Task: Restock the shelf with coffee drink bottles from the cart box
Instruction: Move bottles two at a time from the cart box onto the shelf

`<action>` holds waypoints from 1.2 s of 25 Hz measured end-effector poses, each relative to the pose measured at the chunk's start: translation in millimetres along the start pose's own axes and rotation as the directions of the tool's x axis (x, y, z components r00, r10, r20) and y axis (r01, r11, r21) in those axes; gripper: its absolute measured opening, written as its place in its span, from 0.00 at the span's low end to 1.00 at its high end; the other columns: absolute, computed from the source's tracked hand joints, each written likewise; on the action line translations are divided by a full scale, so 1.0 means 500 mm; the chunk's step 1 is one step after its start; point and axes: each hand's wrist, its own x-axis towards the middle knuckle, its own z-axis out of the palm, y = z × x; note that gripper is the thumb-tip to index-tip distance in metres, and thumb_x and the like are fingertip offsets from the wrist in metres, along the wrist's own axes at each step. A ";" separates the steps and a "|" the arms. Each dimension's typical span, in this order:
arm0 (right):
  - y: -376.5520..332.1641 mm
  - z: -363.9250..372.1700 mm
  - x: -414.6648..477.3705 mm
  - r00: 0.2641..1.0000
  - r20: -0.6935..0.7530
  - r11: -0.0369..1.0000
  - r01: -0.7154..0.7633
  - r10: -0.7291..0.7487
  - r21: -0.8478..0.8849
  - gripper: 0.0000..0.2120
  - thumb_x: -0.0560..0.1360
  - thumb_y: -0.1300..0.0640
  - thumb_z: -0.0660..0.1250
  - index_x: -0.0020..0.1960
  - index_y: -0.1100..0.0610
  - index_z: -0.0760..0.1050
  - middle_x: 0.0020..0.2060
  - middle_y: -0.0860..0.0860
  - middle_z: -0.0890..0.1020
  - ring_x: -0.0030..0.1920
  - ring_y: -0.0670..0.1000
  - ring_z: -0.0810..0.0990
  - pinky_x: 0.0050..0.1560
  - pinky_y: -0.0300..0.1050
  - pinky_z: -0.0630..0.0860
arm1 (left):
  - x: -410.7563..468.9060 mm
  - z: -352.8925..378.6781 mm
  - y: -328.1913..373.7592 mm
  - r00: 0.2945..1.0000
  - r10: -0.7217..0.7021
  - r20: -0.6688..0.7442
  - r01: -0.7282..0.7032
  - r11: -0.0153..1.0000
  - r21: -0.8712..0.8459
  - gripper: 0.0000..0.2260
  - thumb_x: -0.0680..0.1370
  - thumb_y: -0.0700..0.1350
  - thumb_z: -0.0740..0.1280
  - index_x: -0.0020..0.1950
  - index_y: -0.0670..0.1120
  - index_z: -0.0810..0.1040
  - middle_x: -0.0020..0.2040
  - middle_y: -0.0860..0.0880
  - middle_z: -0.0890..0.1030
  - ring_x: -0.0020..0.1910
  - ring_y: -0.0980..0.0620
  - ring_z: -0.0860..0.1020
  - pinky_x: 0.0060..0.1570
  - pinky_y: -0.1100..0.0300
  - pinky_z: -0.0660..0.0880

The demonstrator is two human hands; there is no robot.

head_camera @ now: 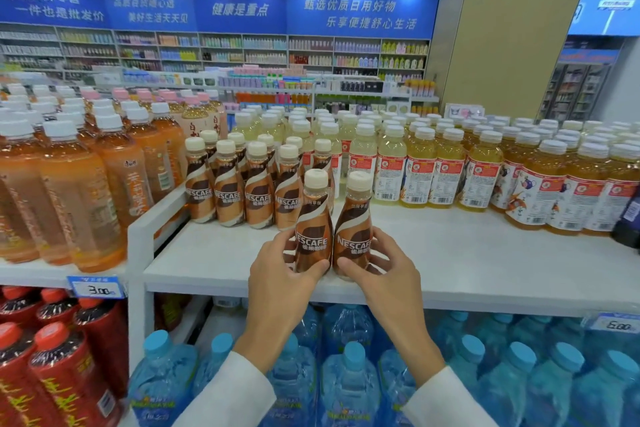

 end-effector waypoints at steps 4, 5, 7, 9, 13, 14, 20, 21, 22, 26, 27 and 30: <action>-0.006 0.048 0.056 0.998 0.053 0.998 -0.026 0.028 -0.050 0.24 0.68 0.55 0.80 0.57 0.36 0.75 0.44 0.31 0.82 0.46 0.35 0.82 0.41 0.25 0.74 | 0.046 -0.047 -0.032 0.999 -0.003 -0.054 0.009 0.995 0.104 0.29 0.69 0.53 0.80 0.68 0.56 0.74 0.54 0.58 0.76 0.54 0.54 0.79 0.53 0.61 0.74; -0.010 0.063 0.074 0.997 0.073 0.998 -0.027 0.032 -0.065 0.25 0.69 0.54 0.79 0.59 0.37 0.73 0.44 0.29 0.79 0.46 0.34 0.80 0.40 0.25 0.73 | 0.062 -0.063 -0.043 0.997 -0.019 -0.072 0.029 0.991 0.130 0.30 0.70 0.53 0.80 0.69 0.55 0.74 0.56 0.56 0.78 0.56 0.52 0.79 0.54 0.59 0.74; -0.015 0.092 0.108 0.994 0.102 0.996 -0.024 0.033 -0.087 0.24 0.71 0.53 0.78 0.61 0.38 0.71 0.46 0.30 0.77 0.47 0.37 0.79 0.45 0.28 0.72 | 0.092 -0.101 -0.066 0.992 -0.061 -0.109 0.079 0.983 0.166 0.30 0.71 0.52 0.79 0.71 0.52 0.73 0.62 0.51 0.80 0.59 0.50 0.78 0.59 0.55 0.74; -0.011 0.117 0.135 0.995 0.101 0.994 -0.011 0.022 -0.110 0.25 0.72 0.52 0.77 0.65 0.44 0.72 0.51 0.37 0.78 0.52 0.43 0.79 0.54 0.37 0.73 | 0.116 -0.137 -0.087 0.984 -0.092 -0.151 0.116 0.981 0.154 0.29 0.72 0.51 0.79 0.70 0.52 0.73 0.64 0.50 0.81 0.57 0.52 0.78 0.59 0.56 0.73; 0.001 0.140 0.165 0.997 0.074 0.991 -0.015 0.025 -0.137 0.29 0.73 0.51 0.77 0.70 0.47 0.71 0.55 0.40 0.77 0.55 0.44 0.76 0.58 0.41 0.70 | 0.148 -0.188 -0.118 0.964 -0.150 -0.218 0.180 0.975 0.127 0.27 0.72 0.50 0.79 0.66 0.53 0.71 0.65 0.50 0.80 0.57 0.54 0.76 0.60 0.54 0.73; 0.003 0.144 0.167 0.998 0.066 0.990 -0.014 0.024 -0.142 0.29 0.73 0.51 0.77 0.70 0.47 0.70 0.55 0.39 0.77 0.56 0.44 0.76 0.58 0.41 0.70 | 0.154 -0.196 -0.124 0.960 -0.167 -0.222 0.200 0.971 0.131 0.27 0.73 0.50 0.79 0.68 0.52 0.71 0.66 0.49 0.80 0.61 0.51 0.77 0.63 0.51 0.74; 0.003 0.146 0.181 0.998 0.050 0.989 -0.029 0.036 -0.148 0.28 0.74 0.54 0.76 0.72 0.50 0.71 0.63 0.48 0.81 0.63 0.51 0.78 0.64 0.46 0.73 | 0.168 -0.201 -0.139 0.952 -0.146 -0.268 0.187 0.973 0.133 0.26 0.78 0.47 0.74 0.74 0.49 0.70 0.71 0.48 0.78 0.70 0.46 0.74 0.72 0.45 0.70; 0.002 0.146 0.183 0.998 0.054 0.988 -0.031 0.039 -0.151 0.29 0.74 0.54 0.76 0.72 0.51 0.71 0.64 0.48 0.81 0.63 0.51 0.78 0.65 0.47 0.73 | 0.168 -0.200 -0.140 0.952 -0.138 -0.275 0.182 0.973 0.142 0.26 0.78 0.47 0.73 0.75 0.49 0.70 0.71 0.48 0.77 0.71 0.46 0.74 0.72 0.45 0.69; 0.003 0.145 0.184 0.998 0.056 0.988 -0.030 0.039 -0.152 0.29 0.74 0.54 0.76 0.72 0.51 0.70 0.64 0.49 0.81 0.63 0.51 0.78 0.65 0.46 0.73 | 0.169 -0.200 -0.140 0.952 -0.127 -0.280 0.175 0.973 0.153 0.26 0.79 0.46 0.73 0.76 0.49 0.70 0.71 0.48 0.77 0.71 0.45 0.74 0.73 0.45 0.69; 0.006 0.149 0.187 0.998 0.051 0.986 -0.035 0.044 -0.165 0.29 0.74 0.53 0.76 0.73 0.51 0.70 0.65 0.49 0.80 0.64 0.52 0.78 0.63 0.45 0.72 | 0.185 -0.211 -0.144 0.953 -0.126 -0.274 0.177 0.970 0.170 0.27 0.79 0.45 0.72 0.77 0.48 0.69 0.72 0.46 0.77 0.71 0.43 0.73 0.73 0.44 0.69; 0.006 0.150 0.188 0.998 0.050 0.985 -0.038 0.047 -0.168 0.29 0.74 0.53 0.76 0.73 0.50 0.70 0.65 0.49 0.80 0.64 0.52 0.78 0.63 0.45 0.71 | 0.188 -0.215 -0.146 0.955 -0.130 -0.267 0.180 0.969 0.171 0.28 0.79 0.45 0.72 0.78 0.48 0.68 0.72 0.46 0.76 0.71 0.43 0.73 0.73 0.44 0.69; 0.006 0.152 0.191 0.997 0.047 0.982 -0.045 0.054 -0.182 0.30 0.75 0.53 0.76 0.73 0.50 0.69 0.67 0.49 0.80 0.65 0.52 0.78 0.66 0.48 0.72 | 0.187 -0.212 -0.149 0.952 -0.139 -0.271 0.193 0.964 0.184 0.28 0.80 0.45 0.71 0.79 0.47 0.66 0.73 0.45 0.76 0.72 0.42 0.73 0.73 0.44 0.69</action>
